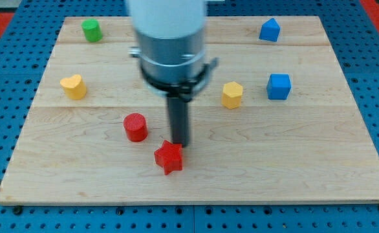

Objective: Point your arm to the yellow hexagon

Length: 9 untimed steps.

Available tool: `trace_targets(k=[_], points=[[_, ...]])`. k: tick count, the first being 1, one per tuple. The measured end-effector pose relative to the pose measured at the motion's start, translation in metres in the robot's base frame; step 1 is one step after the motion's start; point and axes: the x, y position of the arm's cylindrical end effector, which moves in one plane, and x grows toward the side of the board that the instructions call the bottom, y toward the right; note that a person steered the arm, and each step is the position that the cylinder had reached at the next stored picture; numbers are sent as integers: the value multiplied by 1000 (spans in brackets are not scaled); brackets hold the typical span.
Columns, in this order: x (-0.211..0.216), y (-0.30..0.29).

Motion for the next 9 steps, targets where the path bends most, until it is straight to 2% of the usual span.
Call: trace_targets(k=[1,3,7,9], points=[[30,8],[33,-151],[19,-149],[-5,-149]])
